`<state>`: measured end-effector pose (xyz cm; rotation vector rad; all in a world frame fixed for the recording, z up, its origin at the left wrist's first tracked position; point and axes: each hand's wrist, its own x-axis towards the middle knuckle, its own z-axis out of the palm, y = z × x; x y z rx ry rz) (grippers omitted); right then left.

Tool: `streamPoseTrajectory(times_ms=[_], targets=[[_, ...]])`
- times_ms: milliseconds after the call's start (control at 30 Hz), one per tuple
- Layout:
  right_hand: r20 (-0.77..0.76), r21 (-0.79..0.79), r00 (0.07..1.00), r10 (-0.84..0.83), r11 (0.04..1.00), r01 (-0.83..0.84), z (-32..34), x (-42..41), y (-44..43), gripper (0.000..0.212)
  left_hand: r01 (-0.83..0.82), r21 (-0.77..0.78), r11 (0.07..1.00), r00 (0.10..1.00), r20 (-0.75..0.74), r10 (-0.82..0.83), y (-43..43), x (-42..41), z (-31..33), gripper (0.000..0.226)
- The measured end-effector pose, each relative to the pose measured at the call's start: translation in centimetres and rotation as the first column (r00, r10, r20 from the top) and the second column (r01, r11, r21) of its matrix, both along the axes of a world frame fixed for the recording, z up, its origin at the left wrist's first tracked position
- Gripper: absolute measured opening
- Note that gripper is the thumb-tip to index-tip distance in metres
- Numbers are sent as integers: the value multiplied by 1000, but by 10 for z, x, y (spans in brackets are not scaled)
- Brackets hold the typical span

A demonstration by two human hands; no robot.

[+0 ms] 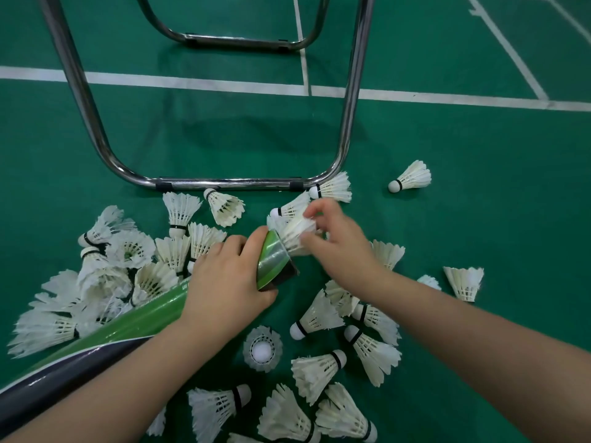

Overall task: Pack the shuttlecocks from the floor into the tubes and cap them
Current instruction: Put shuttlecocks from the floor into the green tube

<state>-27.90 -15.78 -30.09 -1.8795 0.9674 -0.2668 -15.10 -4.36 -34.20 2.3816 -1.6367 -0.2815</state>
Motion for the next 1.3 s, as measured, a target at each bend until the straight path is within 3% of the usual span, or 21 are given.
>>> streamPoseTrajectory(times_ms=[100, 300, 433, 533, 767, 933, 1033, 1200, 1300], targets=[[-58, 46, 992, 110, 993, -107, 2, 6, 8, 20, 18, -38, 999, 1000, 20, -17, 3, -6, 6, 88], [86, 314, 996, 35, 947, -61, 14, 8, 17, 36, -9, -52, 999, 1000, 3, 9, 10, -6, 19, 92], [51, 273, 999, 10, 962, -24, 15, 4, 22, 40, -40, -57, 998, 999, -26, 39, 10, -3, 26, 91], [34, 297, 995, 89, 950, -95, 17, 5, 26, 37, -26, -87, 996, 1000, -9, 26, 12, -4, 28, 92], [-3, 364, 964, 265, 898, -246, 20, 11, 23, 56, -8, -120, 993, 1000, 14, 10, 14, -6, 32, 96], [-103, 519, 873, 476, 775, -361, 27, 14, 14, 24, 53, -112, 992, 997, 61, -46, 12, -9, 29, 98], [-65, 538, 836, 544, 725, -430, 16, 18, 9, 39, 73, -111, 991, 996, 57, -67, 11, -9, 23, 94], [-75, 372, 906, 416, 855, -362, 14, 23, -28, 27, 0, -38, 999, 1000, -8, 0, 2, 0, 24, 93], [-38, 396, 966, 254, 892, -219, 9, 17, -62, 22, -53, 1, 999, 998, -27, 53, 3, 8, 19, 94]])
